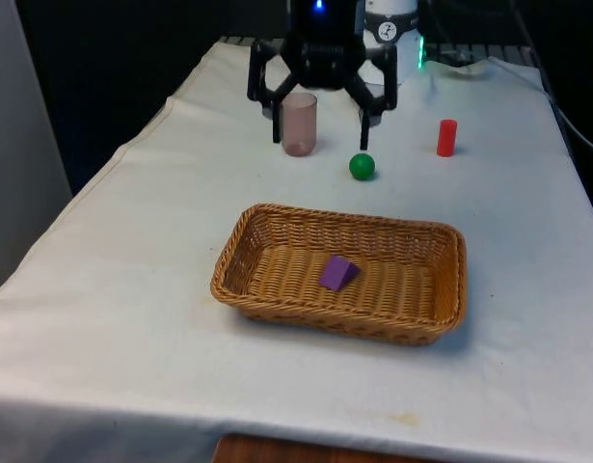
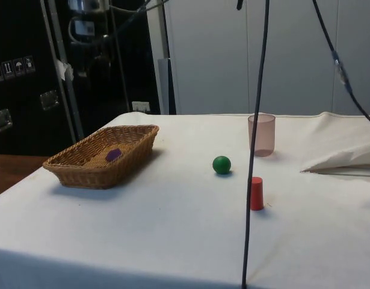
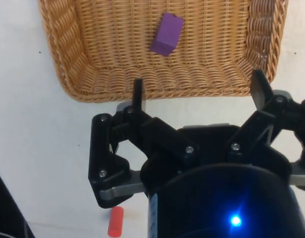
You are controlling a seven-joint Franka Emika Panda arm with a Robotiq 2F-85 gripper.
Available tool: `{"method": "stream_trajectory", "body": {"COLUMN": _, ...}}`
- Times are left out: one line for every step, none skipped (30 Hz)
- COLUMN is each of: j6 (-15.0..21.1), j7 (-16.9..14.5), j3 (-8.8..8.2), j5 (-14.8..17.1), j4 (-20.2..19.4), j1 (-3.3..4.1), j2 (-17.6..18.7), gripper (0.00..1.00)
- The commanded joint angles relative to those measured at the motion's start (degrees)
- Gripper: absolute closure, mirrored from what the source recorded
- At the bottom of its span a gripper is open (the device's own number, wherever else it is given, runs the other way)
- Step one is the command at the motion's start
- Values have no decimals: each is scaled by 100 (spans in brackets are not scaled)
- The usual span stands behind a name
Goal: Pick up the triangular block and place it into the basket.
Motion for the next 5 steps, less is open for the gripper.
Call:
{"method": "stream_trajectory", "body": {"j6": -92, "j7": 63, "j3": -29, "j5": -46, "j4": 34, "j1": 29, "j2": -40, "gripper": 0}}
{"method": "stream_trajectory", "body": {"j6": -115, "j7": 69, "j3": -29, "j5": -46, "j4": 52, "j1": 29, "j2": -52, "gripper": 0}}
{"method": "stream_trajectory", "body": {"j6": -132, "j7": 69, "j3": -29, "j5": -46, "j4": 69, "j1": 29, "j2": -63, "gripper": 0}}
{"method": "stream_trajectory", "body": {"j6": -120, "j7": 63, "j3": -23, "j5": -34, "j4": 69, "j1": 23, "j2": -57, "gripper": 0}}
{"method": "stream_trajectory", "body": {"j6": -115, "j7": 57, "j3": -17, "j5": -29, "j4": 69, "j1": 17, "j2": -52, "gripper": 0}}
